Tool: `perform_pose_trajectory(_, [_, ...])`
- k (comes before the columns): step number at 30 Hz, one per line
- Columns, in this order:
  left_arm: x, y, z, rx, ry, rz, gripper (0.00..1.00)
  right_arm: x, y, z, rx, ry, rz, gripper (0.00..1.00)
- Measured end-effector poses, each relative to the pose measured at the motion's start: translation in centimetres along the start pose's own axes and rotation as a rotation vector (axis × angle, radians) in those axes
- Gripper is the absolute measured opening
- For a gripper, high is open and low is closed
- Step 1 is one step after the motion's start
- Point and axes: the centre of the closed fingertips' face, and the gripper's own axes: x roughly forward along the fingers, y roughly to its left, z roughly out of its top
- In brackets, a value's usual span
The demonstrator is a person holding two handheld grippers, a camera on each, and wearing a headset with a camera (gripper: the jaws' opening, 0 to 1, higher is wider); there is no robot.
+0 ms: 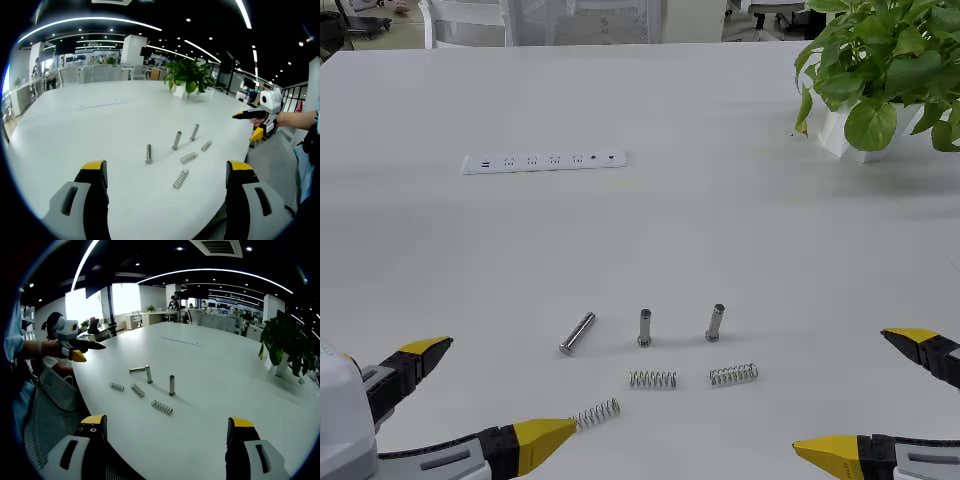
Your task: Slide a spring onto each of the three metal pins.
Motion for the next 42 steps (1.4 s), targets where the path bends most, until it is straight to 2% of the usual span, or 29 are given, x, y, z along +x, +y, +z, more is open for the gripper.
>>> perform_pose_trajectory(6, [0.6,0.2,0.0,0.022,0.029,-0.015,0.96,0.1,-0.2,-0.2,0.003,-0.004,-0.001,1.00])
perform_pose_trajectory(12, [1.7,1.1,1.0,0.029,0.038,-0.024,0.92,0.4,0.1,-0.6,-0.014,0.003,0.012,0.99])
perform_pose_trajectory(19, [3.2,2.0,1.6,0.026,0.076,-0.033,0.83,0.4,0.3,-0.9,-0.017,0.005,0.016,0.97])
perform_pose_trajectory(22, [3.9,2.2,1.4,0.023,0.117,-0.053,0.77,0.4,0.4,-0.8,-0.013,-0.008,0.011,0.96])
perform_pose_trajectory(23, [4.1,2.2,1.2,0.028,0.144,-0.061,0.77,0.4,0.4,-0.7,-0.007,-0.013,0.011,0.96])
perform_pose_trajectory(30, [5.8,2.6,0.8,0.074,0.227,-0.084,0.68,0.4,0.4,-0.8,0.010,-0.027,-0.002,0.92])
perform_pose_trajectory(35, [6.9,3.2,0.4,0.087,0.268,-0.081,0.62,0.4,0.5,-1.1,0.018,-0.027,-0.009,0.90])
perform_pose_trajectory(42, [8.8,3.2,-0.3,0.128,0.332,-0.091,0.56,0.4,0.4,-0.8,0.018,-0.044,-0.013,0.88])
